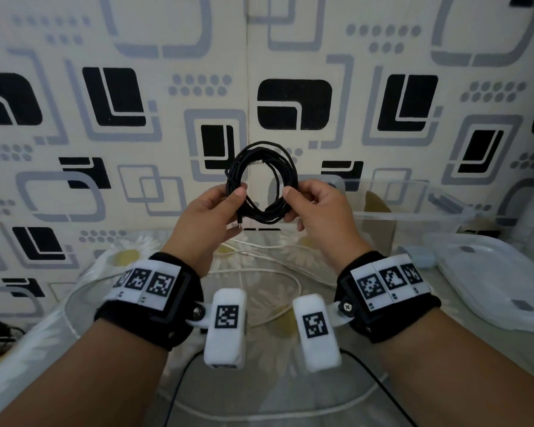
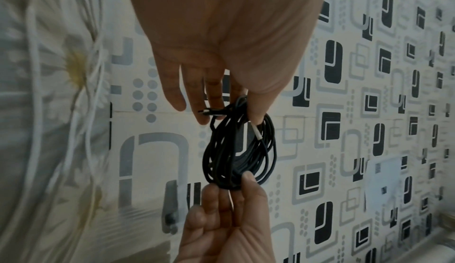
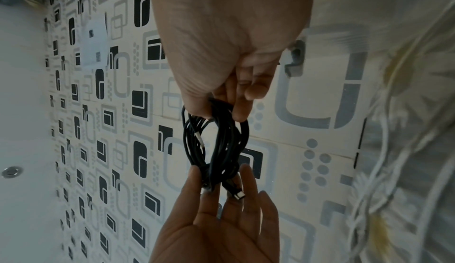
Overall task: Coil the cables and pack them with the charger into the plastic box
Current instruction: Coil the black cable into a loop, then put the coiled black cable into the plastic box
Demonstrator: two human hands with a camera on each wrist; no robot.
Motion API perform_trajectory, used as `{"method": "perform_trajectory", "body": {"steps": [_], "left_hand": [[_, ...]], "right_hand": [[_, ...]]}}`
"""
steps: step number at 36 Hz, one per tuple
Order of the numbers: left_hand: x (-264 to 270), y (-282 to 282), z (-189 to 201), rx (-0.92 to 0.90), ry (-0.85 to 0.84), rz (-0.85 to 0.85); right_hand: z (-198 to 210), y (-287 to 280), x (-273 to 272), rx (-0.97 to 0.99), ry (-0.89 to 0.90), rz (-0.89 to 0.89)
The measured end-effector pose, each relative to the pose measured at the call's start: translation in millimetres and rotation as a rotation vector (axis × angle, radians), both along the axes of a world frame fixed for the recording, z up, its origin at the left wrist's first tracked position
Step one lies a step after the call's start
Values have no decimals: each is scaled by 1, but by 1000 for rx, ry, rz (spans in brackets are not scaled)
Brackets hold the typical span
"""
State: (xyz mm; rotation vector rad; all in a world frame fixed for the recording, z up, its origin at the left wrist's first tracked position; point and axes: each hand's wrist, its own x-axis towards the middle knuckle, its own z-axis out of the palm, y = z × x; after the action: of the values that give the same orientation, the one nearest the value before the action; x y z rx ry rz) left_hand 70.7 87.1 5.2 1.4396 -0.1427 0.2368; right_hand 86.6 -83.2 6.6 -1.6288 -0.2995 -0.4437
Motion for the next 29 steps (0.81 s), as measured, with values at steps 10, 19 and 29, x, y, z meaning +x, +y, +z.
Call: {"method": "perform_trajectory", "body": {"steps": [10, 19, 29], "left_hand": [[-5, -20, 42, -54, 28, 79], [4, -53, 61, -4, 96, 42], [19, -90, 64, 89, 224, -30]], "right_hand": [[48, -31, 0, -30, 4, -104], [79, -80, 11, -130, 51, -230], [97, -120, 28, -393, 97, -336]]}}
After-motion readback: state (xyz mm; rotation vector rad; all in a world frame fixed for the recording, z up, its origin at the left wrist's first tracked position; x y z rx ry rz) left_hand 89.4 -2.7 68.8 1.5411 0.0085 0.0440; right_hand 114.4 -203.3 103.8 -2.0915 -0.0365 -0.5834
